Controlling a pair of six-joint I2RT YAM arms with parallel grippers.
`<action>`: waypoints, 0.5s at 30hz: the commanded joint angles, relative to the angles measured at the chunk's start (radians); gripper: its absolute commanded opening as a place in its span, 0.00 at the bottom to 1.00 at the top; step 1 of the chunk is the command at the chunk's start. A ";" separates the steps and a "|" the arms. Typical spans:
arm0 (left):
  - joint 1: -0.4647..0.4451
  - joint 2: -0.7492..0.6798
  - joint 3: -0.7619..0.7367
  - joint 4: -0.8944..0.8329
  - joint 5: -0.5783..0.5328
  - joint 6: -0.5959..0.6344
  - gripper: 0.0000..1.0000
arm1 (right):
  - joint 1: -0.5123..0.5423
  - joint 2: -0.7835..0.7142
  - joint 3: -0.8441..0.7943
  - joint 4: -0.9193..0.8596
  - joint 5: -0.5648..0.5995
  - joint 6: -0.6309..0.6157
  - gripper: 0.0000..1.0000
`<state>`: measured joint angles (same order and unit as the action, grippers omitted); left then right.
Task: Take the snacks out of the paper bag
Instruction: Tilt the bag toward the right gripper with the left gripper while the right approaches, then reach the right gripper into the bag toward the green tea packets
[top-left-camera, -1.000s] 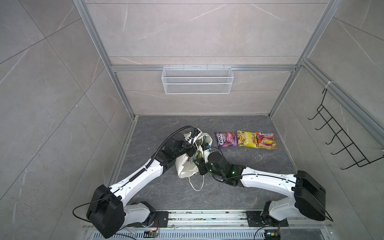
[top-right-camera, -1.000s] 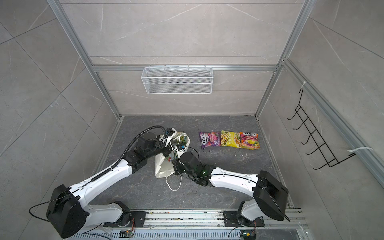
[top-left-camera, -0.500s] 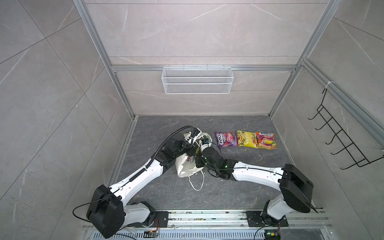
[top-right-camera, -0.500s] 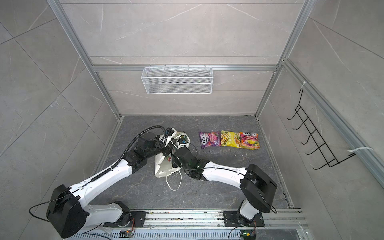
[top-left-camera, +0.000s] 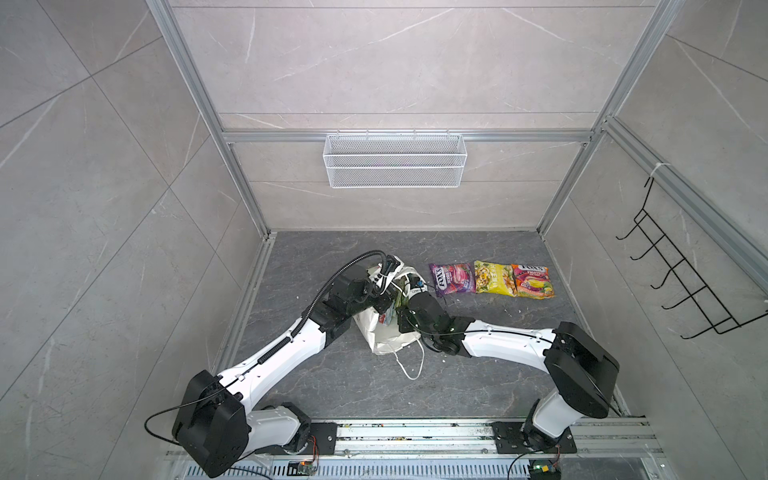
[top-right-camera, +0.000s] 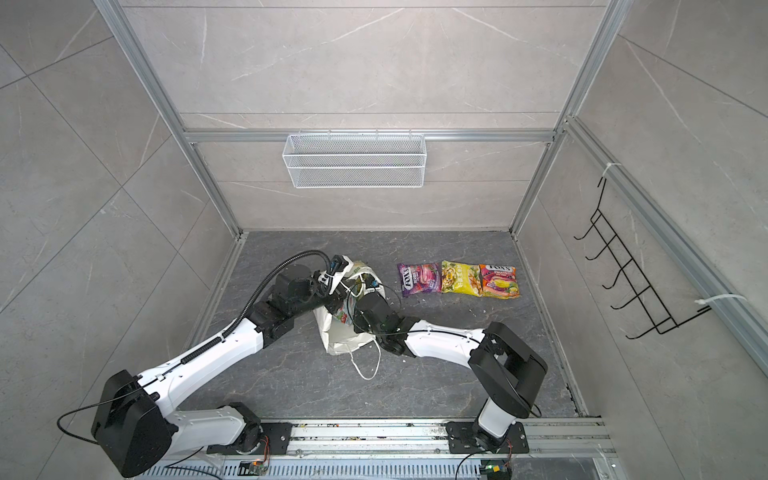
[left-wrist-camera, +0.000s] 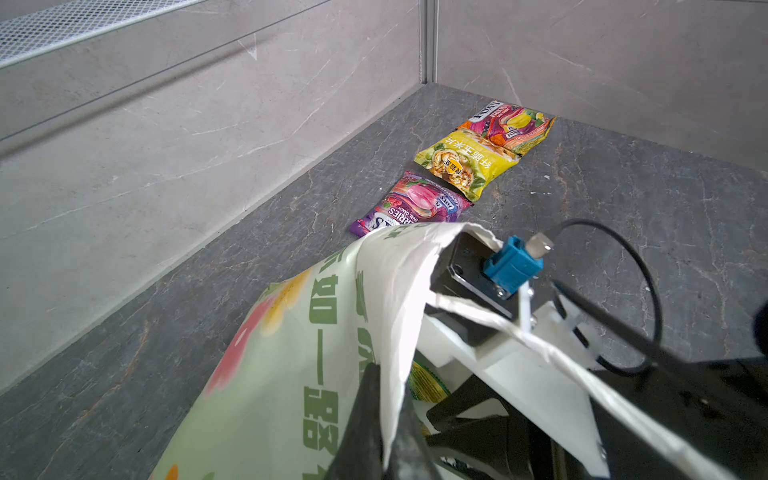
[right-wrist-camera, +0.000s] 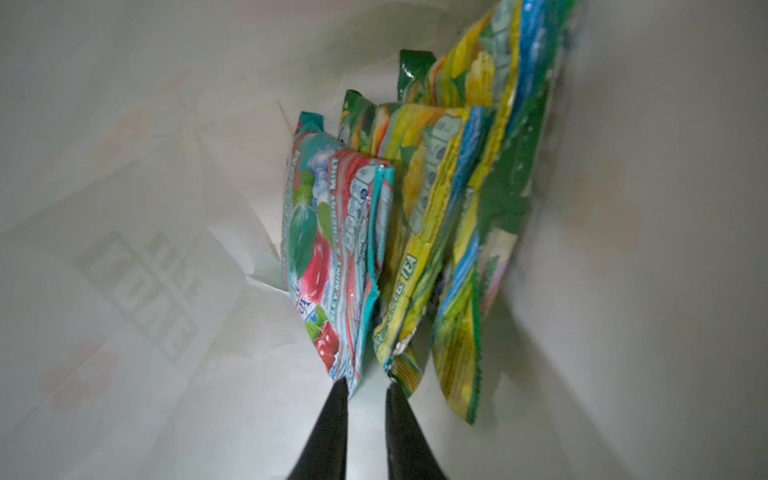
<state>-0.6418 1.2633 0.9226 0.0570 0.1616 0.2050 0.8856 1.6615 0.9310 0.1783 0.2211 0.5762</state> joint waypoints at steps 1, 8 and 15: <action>-0.007 -0.003 0.015 0.085 0.049 -0.033 0.00 | -0.028 0.037 -0.030 0.049 -0.007 -0.036 0.21; -0.010 0.047 0.010 0.131 0.047 -0.063 0.00 | -0.049 0.087 -0.011 0.119 -0.026 -0.069 0.23; -0.012 0.093 0.003 0.179 0.019 -0.087 0.00 | -0.063 0.051 -0.024 0.136 -0.076 -0.063 0.24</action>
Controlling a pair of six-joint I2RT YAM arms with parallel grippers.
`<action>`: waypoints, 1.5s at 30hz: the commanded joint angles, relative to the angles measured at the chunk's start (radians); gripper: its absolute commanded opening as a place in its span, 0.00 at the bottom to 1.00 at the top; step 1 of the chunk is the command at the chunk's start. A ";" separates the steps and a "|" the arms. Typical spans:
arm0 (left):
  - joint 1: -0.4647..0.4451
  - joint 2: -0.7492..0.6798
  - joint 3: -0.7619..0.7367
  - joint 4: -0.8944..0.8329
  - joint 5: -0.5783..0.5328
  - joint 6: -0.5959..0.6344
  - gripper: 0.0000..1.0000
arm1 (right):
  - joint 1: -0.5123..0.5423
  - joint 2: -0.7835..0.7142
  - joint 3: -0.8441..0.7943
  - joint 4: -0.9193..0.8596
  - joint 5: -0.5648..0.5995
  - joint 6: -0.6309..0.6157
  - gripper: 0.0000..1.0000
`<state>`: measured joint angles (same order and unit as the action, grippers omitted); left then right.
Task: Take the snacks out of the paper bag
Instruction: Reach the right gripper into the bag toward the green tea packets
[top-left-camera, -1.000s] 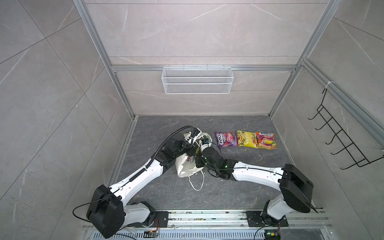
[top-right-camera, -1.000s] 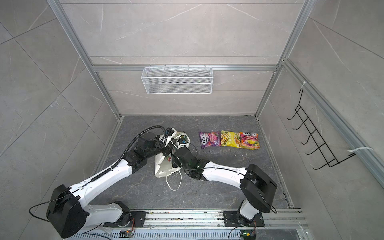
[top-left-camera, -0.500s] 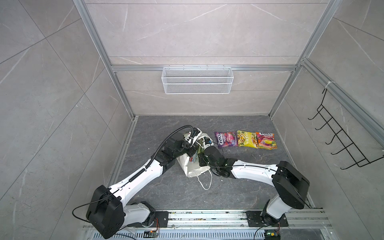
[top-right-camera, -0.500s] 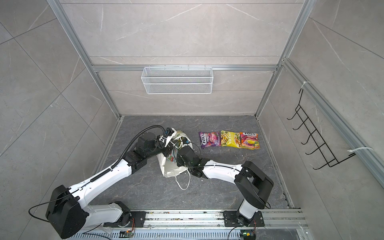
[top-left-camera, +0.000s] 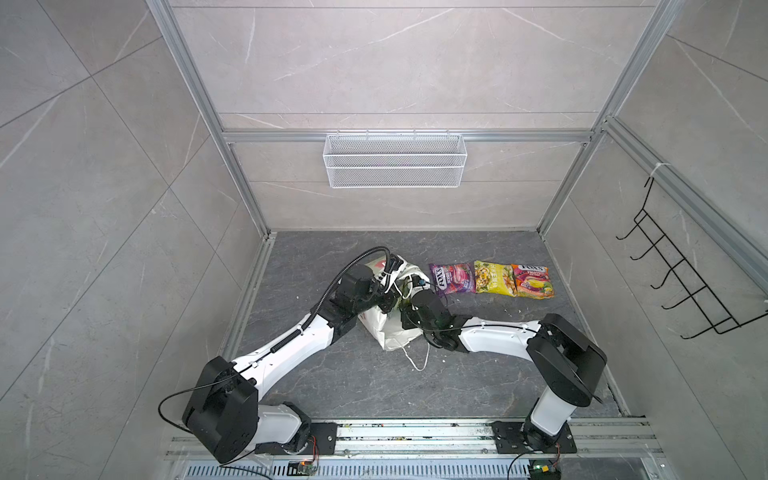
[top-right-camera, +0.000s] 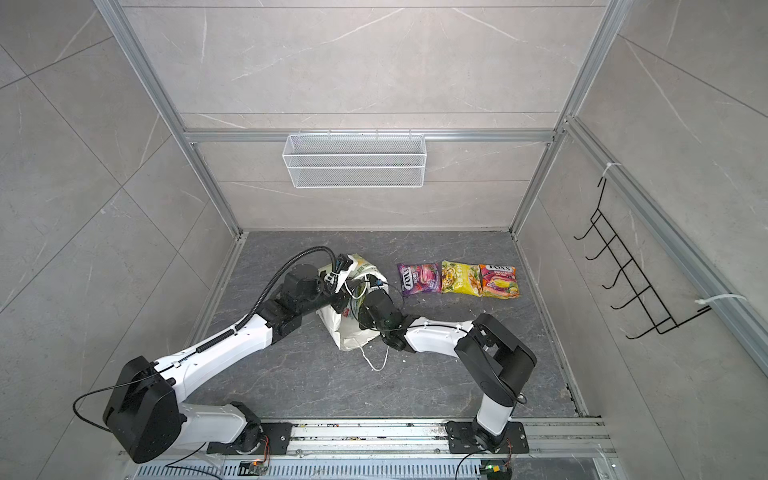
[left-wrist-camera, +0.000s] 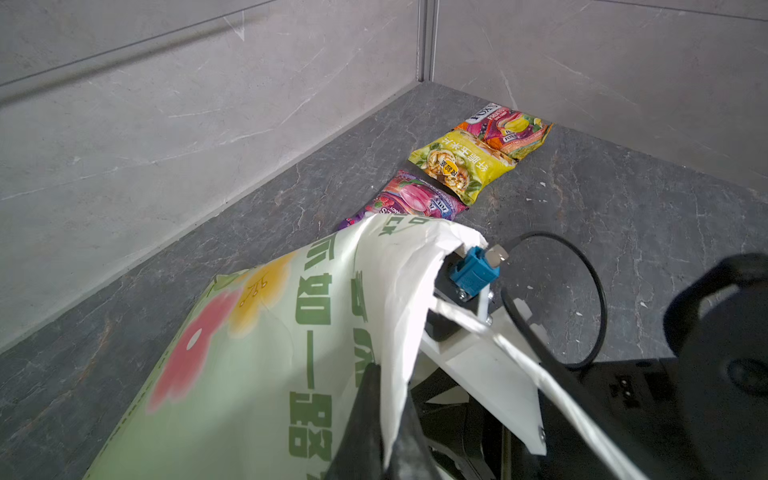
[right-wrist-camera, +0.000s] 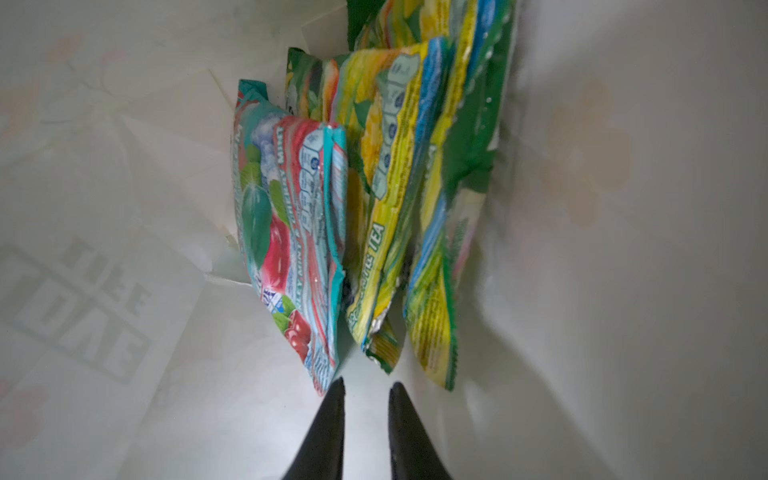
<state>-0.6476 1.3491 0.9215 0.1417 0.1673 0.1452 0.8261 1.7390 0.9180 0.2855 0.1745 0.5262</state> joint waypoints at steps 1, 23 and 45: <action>-0.004 0.009 0.002 0.094 0.010 -0.026 0.00 | -0.004 -0.042 -0.026 0.043 -0.042 -0.010 0.25; -0.006 -0.025 0.016 0.073 0.008 -0.009 0.00 | 0.099 -0.133 -0.162 0.224 -0.134 0.133 0.13; -0.007 -0.068 0.019 0.039 0.026 0.002 0.00 | 0.025 0.087 0.093 -0.028 -0.027 0.274 0.16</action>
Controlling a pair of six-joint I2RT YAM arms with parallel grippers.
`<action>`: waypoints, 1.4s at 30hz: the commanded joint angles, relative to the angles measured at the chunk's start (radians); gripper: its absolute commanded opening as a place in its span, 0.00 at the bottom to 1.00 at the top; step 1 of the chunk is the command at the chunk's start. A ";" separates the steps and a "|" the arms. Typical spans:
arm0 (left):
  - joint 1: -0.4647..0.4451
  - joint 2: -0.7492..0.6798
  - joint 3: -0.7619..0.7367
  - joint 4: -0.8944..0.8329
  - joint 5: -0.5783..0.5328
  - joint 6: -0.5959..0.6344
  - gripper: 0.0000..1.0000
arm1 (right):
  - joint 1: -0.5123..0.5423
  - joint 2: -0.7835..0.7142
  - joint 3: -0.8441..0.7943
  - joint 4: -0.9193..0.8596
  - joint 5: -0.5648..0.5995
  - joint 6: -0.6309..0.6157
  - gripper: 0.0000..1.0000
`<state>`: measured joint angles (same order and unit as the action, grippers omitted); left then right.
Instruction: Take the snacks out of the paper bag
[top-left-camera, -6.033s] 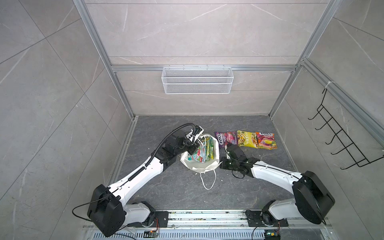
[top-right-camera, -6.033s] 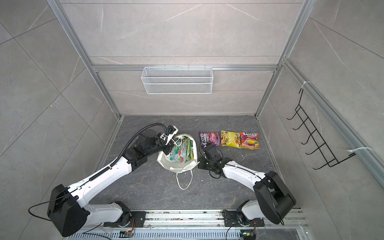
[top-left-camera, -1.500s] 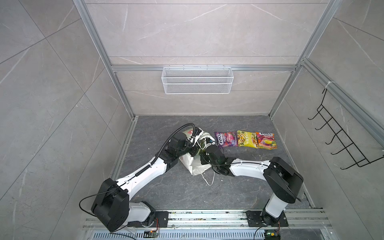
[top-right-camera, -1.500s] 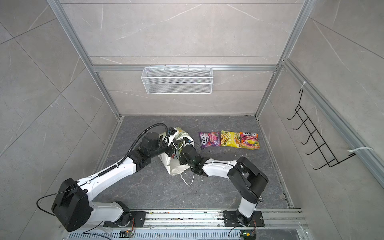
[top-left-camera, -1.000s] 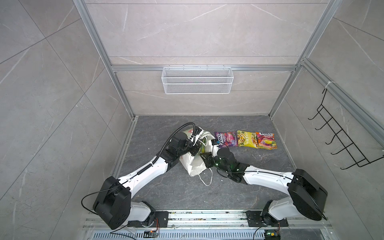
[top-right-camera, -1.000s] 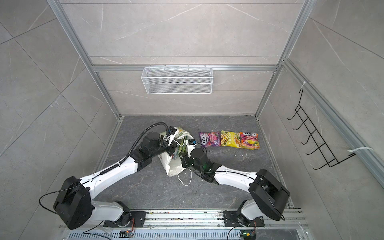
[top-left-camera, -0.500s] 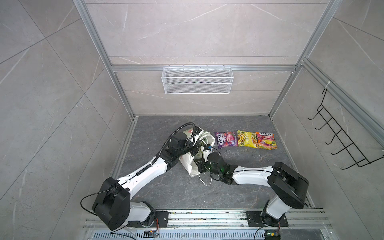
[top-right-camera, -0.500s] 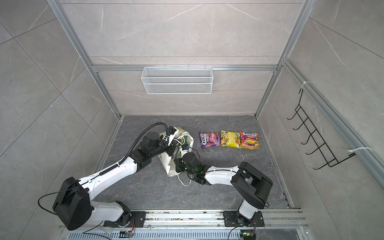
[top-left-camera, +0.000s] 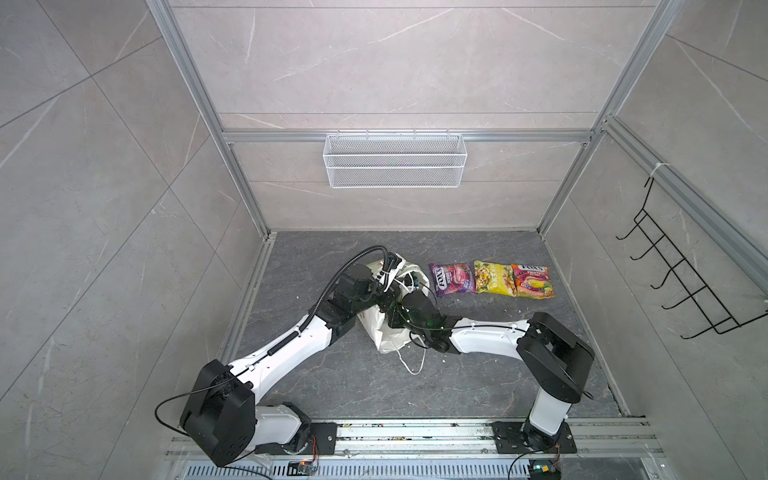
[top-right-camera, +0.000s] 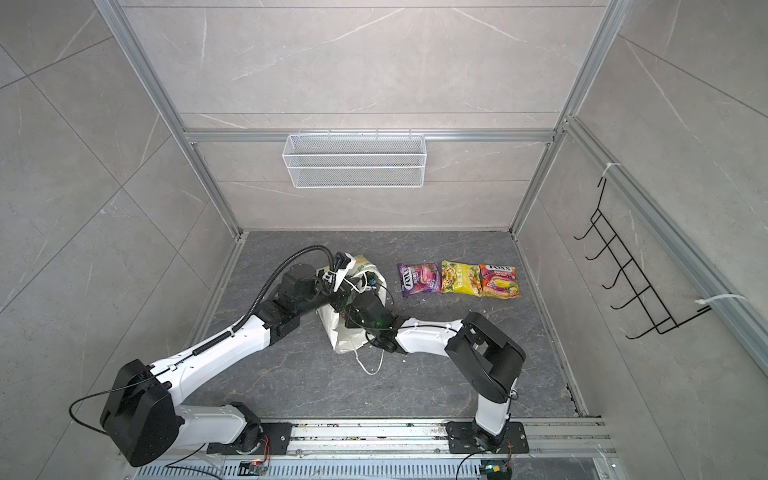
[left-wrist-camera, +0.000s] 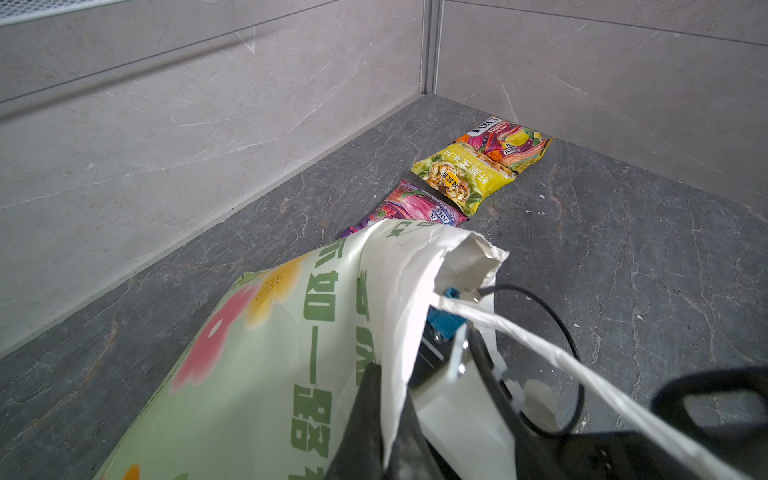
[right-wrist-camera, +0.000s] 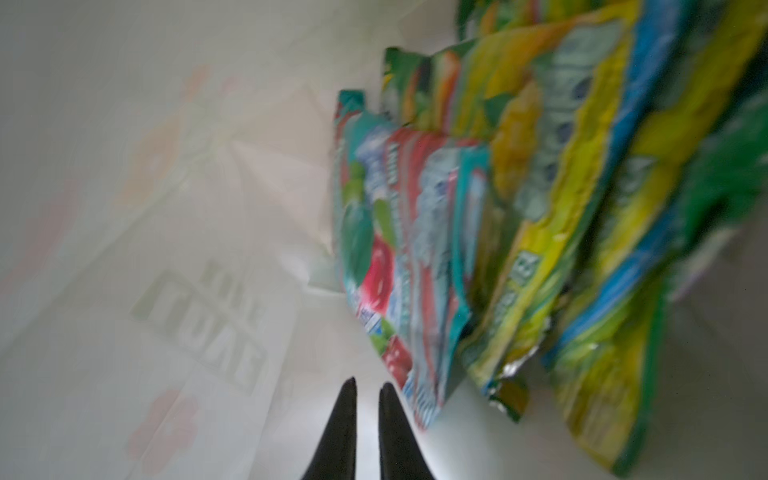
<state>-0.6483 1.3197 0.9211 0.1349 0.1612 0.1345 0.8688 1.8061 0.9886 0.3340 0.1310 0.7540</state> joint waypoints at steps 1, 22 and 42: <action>-0.006 -0.038 0.019 0.045 0.032 0.015 0.00 | -0.024 0.023 0.027 -0.083 0.014 0.050 0.17; -0.006 -0.002 0.027 0.057 0.041 0.014 0.00 | -0.064 0.157 0.150 -0.113 -0.061 0.024 0.17; -0.006 0.012 -0.016 0.078 -0.033 0.016 0.00 | -0.063 -0.012 0.034 -0.045 -0.079 -0.048 0.00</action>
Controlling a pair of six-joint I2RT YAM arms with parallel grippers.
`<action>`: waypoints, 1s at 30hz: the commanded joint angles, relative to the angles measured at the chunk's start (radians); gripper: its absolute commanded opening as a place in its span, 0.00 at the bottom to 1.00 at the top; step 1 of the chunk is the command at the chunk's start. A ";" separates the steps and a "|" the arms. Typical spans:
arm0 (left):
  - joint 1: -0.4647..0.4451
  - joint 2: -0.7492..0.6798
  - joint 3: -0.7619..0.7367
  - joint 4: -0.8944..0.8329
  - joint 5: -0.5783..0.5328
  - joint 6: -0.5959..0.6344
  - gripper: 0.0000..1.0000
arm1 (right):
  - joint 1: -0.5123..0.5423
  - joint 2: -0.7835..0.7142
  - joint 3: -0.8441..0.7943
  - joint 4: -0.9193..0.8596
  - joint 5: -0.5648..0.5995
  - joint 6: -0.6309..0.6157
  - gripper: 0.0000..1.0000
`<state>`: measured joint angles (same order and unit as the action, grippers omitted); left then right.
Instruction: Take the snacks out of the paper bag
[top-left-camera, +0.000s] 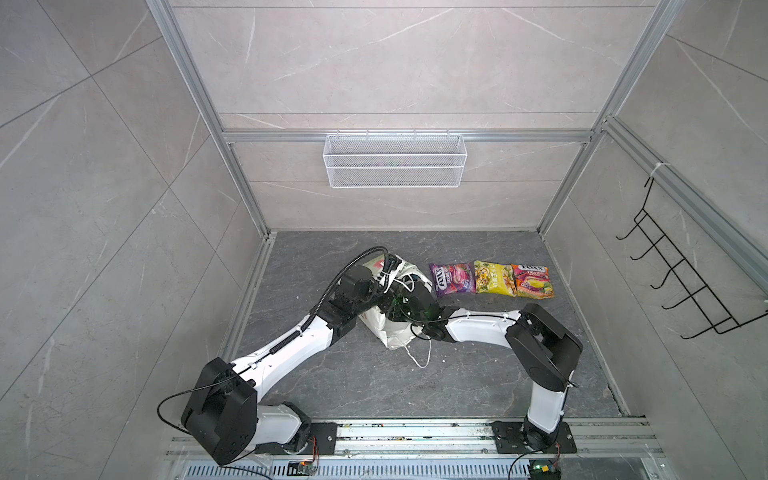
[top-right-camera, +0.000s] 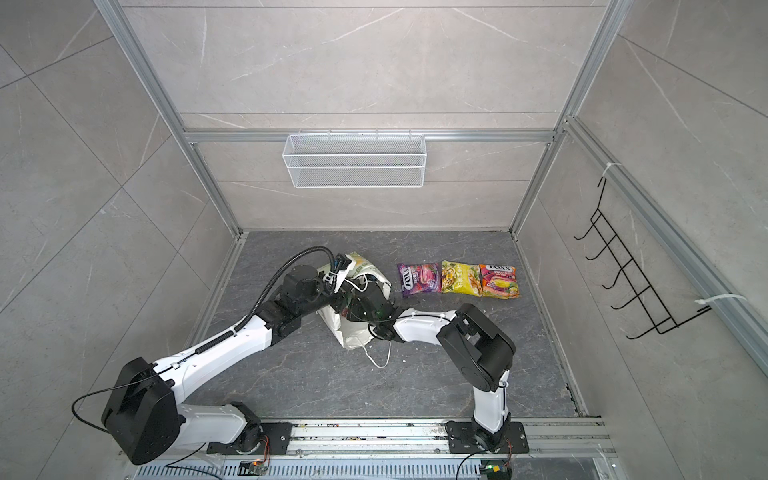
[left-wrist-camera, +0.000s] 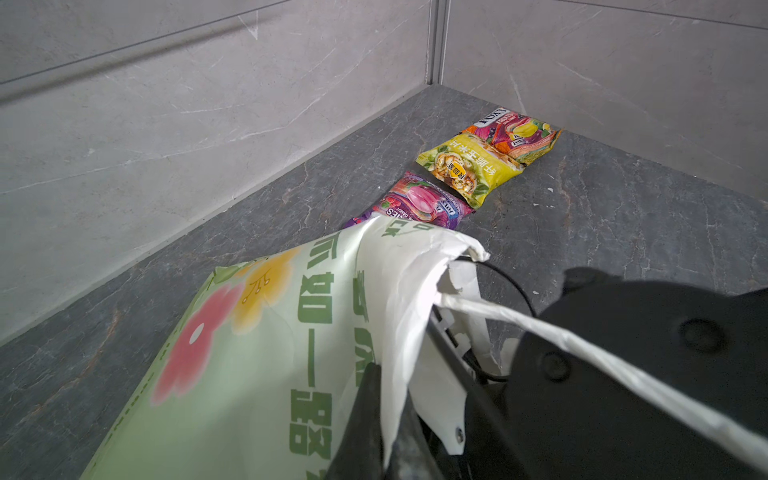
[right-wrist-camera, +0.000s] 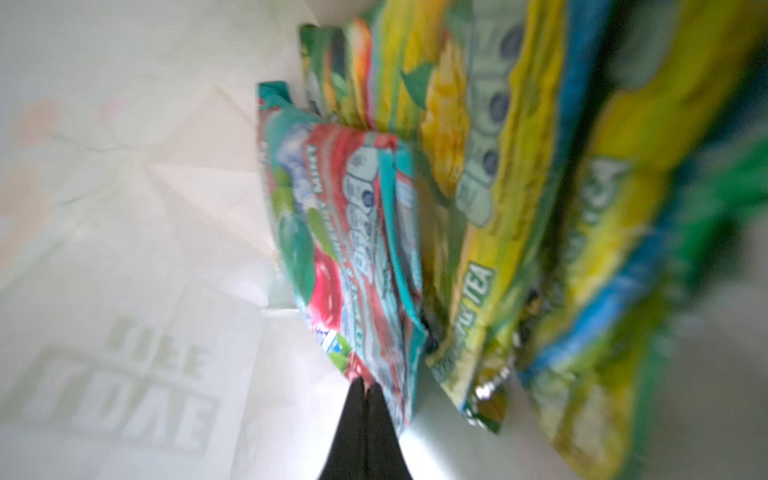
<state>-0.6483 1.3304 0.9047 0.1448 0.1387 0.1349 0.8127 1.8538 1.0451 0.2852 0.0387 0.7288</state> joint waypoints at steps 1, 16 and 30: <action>-0.007 0.002 -0.001 0.068 -0.012 0.017 0.00 | -0.009 -0.071 -0.029 0.000 0.020 -0.023 0.00; -0.005 -0.007 0.028 0.045 0.011 0.022 0.00 | -0.008 0.016 0.076 -0.105 -0.006 0.000 0.27; -0.007 -0.001 0.026 0.052 0.026 0.017 0.00 | -0.013 0.136 0.176 -0.153 -0.030 0.026 0.38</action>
<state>-0.6460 1.3319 0.9047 0.1555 0.1291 0.1390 0.8097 1.9568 1.1896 0.1699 0.0101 0.7345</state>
